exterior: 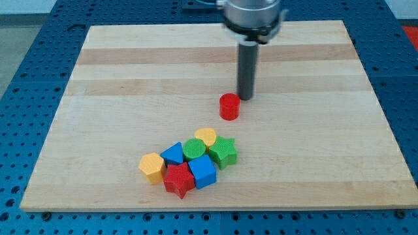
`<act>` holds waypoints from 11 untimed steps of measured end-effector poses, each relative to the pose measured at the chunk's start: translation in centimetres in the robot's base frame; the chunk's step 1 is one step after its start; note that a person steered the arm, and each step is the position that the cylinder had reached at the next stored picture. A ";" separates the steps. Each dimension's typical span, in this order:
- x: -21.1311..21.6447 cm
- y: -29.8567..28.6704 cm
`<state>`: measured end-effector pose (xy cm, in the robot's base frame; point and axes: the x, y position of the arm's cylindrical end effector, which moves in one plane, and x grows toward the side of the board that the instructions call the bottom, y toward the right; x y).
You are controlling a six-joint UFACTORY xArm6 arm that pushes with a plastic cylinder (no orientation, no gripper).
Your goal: Slide the red circle closer to the group of blocks
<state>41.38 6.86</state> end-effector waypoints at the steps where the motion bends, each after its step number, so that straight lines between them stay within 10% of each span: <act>1: 0.9 1.1; 11: 5.5 -10.5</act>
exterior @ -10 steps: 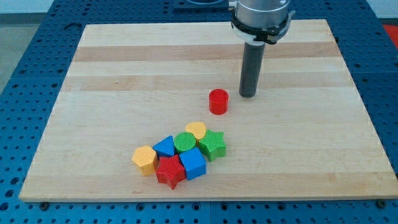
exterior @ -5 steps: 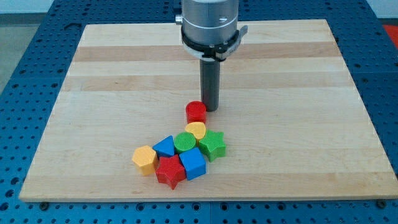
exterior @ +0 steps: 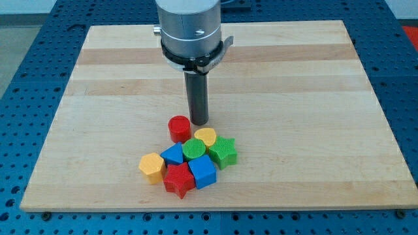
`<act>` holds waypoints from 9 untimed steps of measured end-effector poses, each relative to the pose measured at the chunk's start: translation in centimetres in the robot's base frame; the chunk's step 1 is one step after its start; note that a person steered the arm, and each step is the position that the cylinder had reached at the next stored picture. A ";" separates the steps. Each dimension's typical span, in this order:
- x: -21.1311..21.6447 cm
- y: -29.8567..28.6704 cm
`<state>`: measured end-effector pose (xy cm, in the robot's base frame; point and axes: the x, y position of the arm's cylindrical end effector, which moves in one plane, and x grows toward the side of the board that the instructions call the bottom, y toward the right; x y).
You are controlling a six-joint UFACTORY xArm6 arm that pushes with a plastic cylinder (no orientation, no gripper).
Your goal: Slide the red circle closer to the group of blocks
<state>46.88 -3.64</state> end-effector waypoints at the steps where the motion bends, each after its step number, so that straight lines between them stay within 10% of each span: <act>1: 1.4 -0.9; 9: 3.0 -3.8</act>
